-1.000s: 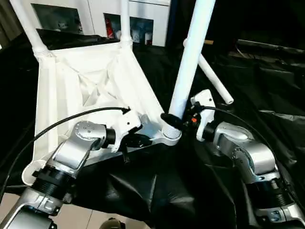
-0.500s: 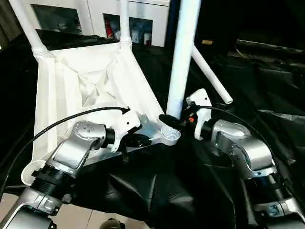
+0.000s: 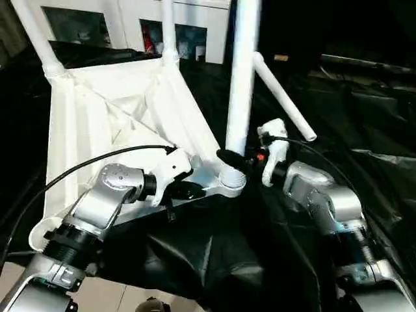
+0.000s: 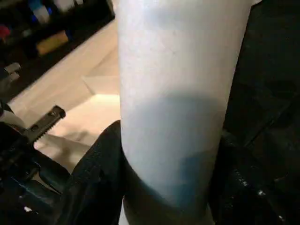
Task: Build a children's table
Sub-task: Insert table leg to table base
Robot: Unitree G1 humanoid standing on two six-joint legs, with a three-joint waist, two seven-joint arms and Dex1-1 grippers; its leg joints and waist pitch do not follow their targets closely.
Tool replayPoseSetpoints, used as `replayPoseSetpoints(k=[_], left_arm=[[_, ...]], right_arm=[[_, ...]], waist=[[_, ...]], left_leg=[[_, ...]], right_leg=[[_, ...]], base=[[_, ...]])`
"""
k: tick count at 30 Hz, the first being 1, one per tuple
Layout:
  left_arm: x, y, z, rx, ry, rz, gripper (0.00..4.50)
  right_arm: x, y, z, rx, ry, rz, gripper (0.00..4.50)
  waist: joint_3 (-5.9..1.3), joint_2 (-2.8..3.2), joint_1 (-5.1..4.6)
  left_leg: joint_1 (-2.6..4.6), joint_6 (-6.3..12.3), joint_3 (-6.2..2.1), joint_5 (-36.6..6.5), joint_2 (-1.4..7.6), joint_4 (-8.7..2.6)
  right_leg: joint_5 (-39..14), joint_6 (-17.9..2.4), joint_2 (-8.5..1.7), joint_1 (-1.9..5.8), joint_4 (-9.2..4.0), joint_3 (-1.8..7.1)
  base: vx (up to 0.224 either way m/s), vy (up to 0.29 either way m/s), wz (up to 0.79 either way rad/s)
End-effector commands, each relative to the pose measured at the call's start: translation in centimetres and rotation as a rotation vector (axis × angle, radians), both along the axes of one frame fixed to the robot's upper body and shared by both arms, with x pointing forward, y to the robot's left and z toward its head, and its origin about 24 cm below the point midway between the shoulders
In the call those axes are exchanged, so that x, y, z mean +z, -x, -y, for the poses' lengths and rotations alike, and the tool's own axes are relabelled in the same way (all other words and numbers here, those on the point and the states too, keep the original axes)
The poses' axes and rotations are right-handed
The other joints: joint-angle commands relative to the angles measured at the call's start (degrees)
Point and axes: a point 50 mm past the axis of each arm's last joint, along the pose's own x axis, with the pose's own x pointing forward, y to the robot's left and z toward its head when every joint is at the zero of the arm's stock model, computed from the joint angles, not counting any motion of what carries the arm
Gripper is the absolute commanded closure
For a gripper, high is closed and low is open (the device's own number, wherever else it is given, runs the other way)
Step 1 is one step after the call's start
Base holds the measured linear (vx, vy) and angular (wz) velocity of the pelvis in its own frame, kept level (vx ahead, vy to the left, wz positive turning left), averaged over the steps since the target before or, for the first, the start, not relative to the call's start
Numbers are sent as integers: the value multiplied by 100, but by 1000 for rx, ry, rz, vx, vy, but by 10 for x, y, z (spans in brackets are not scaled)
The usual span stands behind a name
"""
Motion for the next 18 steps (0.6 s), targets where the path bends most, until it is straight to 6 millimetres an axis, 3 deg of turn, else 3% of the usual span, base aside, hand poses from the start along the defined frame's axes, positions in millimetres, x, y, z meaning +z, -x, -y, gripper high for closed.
replayPoseSetpoints(k=[1,3,5,8,10,11,18], left_arm=[[-10,3,-5,-6,-49,-50,450],[-10,2,-6,-5,-50,-48,450],[-10,1,-6,-4,-51,-46,450],[-9,-1,-6,4,-53,-39,450],[-9,-1,-6,4,-53,-37,450],[-9,-2,-6,5,-54,-35,450],[-8,-5,-6,9,-58,-28,450]], right_arm=[[-20,7,17,-69,12,-73,259],[-24,12,19,-82,-8,-75,259],[-28,15,21,-97,-23,-77,259],[-41,23,26,-159,-58,-70,259],[-44,25,27,-171,-57,-67,259],[-53,30,27,-187,-52,-67,260],[-76,39,29,-246,0,-41,260]], waist=[[-338,77,8],[-340,64,10],[-344,115,16],[-347,136,38],[-352,118,44],[-350,153,48],[-309,164,50]], left_leg=[[24,230,-90,-267,359,-427],[20,262,-85,-265,356,-432],[23,235,-96,-358,359,-439],[32,199,-93,-436,372,-445],[31,195,-93,-423,370,-447],[26,189,-101,-416,366,-449],[38,46,-113,-938,384,-505]], right_leg=[[212,-1516,-474,277,-407,291],[331,-1569,-470,282,-403,283],[255,-1615,-474,284,-407,275],[282,-1625,-490,282,-413,280],[335,-1629,-483,290,-412,274],[349,-1637,-480,291,-408,273],[-514,-1530,-506,265,-506,288]], base=[[0,0,0],[0,0,0],[0,0,0],[0,0,0],[0,0,0],[0,0,0],[0,0,0]])
